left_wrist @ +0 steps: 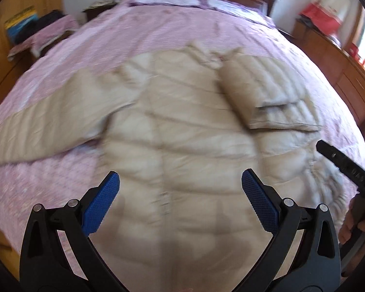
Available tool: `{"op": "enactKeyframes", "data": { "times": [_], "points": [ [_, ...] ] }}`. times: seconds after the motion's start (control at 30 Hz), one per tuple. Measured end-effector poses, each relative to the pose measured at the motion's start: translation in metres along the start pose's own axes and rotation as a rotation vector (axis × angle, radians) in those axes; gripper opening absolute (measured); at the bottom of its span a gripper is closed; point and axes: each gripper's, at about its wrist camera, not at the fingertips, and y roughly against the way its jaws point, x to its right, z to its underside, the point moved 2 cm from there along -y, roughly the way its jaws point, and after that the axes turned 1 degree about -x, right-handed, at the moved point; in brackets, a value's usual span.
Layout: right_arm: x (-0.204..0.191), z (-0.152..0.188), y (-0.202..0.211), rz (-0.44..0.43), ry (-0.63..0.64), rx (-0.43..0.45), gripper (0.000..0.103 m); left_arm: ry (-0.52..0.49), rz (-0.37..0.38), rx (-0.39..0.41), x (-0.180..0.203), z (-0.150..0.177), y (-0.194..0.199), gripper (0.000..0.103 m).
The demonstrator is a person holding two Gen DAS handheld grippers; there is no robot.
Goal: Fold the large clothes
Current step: 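Lift the sleeve with the right tool, fold it across the body, release, then grasp the jacket side edge with the left tool, then fold the held side over the jacket body with the left tool, release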
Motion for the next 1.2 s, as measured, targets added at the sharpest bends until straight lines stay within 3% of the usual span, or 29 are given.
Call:
{"op": "enactKeyframes", "data": {
  "times": [0.1, 0.37, 0.53, 0.67, 0.87, 0.93, 0.97, 1.0, 1.03, 1.07, 1.1, 1.2],
  "points": [
    [0.029, 0.0, 0.007, 0.015, -0.059, 0.014, 0.069, -0.048, 0.039, -0.009, 0.034, -0.013, -0.009, 0.1],
    [0.077, 0.004, 0.005, 0.017, -0.152, 0.017, 0.07, -0.248, 0.012, 0.048, 0.119, -0.044, -0.023, 0.1],
    [0.095, 0.012, 0.002, 0.008, -0.187, 0.004, 0.07, -0.41, -0.078, 0.118, 0.167, -0.063, -0.04, 0.1],
    [0.11, 0.015, 0.002, -0.005, -0.218, 0.002, 0.07, -0.5, -0.12, 0.119, 0.198, -0.077, -0.058, 0.1],
    [0.123, 0.019, 0.004, -0.018, -0.25, 0.004, 0.07, -0.504, -0.162, 0.119, 0.21, -0.086, -0.084, 0.098],
    [0.125, 0.021, 0.006, -0.019, -0.256, 0.002, 0.07, -0.475, -0.142, 0.116, 0.21, -0.088, -0.088, 0.087],
    [0.125, 0.021, 0.006, -0.019, -0.26, 0.002, 0.07, -0.46, -0.132, 0.117, 0.208, -0.089, -0.089, 0.071],
    [0.126, 0.022, 0.006, -0.02, -0.264, 0.001, 0.07, -0.452, -0.125, 0.114, 0.207, -0.09, -0.09, 0.048],
    [0.126, 0.023, 0.006, -0.02, -0.267, 0.0, 0.07, -0.439, -0.103, 0.102, 0.205, -0.091, -0.09, 0.038],
    [0.126, 0.023, 0.007, -0.021, -0.268, 0.0, 0.07, -0.411, -0.075, 0.093, 0.202, -0.092, -0.088, 0.022],
    [0.124, 0.023, 0.007, -0.022, -0.266, 0.001, 0.07, -0.391, -0.058, 0.094, 0.2, -0.094, -0.086, 0.013],
    [0.12, 0.021, 0.007, -0.026, -0.253, 0.005, 0.07, -0.337, 0.006, 0.124, 0.189, -0.101, -0.066, 0.004]
  ]
}}
